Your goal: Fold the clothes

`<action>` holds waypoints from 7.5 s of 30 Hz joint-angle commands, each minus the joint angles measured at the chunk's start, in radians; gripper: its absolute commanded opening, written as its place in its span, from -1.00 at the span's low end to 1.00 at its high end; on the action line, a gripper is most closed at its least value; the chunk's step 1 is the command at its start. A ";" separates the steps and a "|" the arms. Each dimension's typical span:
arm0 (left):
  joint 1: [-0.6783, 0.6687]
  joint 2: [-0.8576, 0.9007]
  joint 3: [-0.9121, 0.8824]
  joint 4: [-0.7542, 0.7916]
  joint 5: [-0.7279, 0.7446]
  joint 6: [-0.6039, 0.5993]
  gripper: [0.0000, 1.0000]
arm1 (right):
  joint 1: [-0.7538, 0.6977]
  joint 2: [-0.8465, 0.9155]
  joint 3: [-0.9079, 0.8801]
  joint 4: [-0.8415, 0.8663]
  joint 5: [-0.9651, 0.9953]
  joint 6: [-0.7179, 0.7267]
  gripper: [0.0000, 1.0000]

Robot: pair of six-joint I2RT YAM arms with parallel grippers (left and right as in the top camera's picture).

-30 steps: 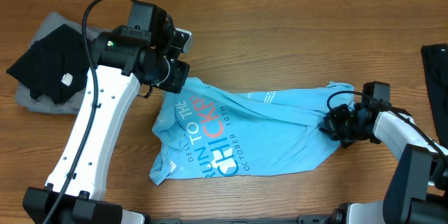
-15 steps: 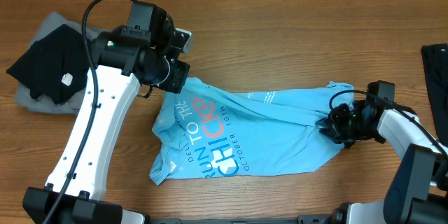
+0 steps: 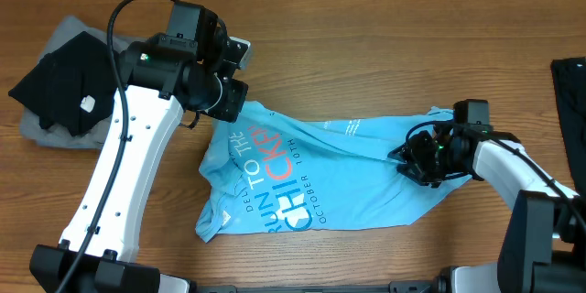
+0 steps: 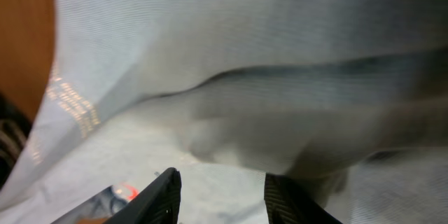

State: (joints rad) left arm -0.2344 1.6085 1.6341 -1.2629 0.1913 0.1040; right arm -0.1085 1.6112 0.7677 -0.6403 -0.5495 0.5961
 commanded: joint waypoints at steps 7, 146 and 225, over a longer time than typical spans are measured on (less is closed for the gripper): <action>-0.002 -0.027 0.013 0.003 0.008 -0.003 -0.92 | 0.006 0.008 0.010 0.072 0.183 0.090 -0.17; -0.001 0.005 1.026 0.178 -0.371 0.225 -0.92 | -0.401 -0.076 1.437 -0.337 -0.176 -0.217 -0.92; -0.040 0.097 -0.055 -0.248 -0.071 0.015 -0.40 | -0.299 0.090 0.430 -0.406 0.432 -0.264 -0.81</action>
State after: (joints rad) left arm -0.2806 1.7206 1.5784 -1.5150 0.1295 0.1295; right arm -0.4263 1.7454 1.0855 -1.0149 -0.2138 0.3653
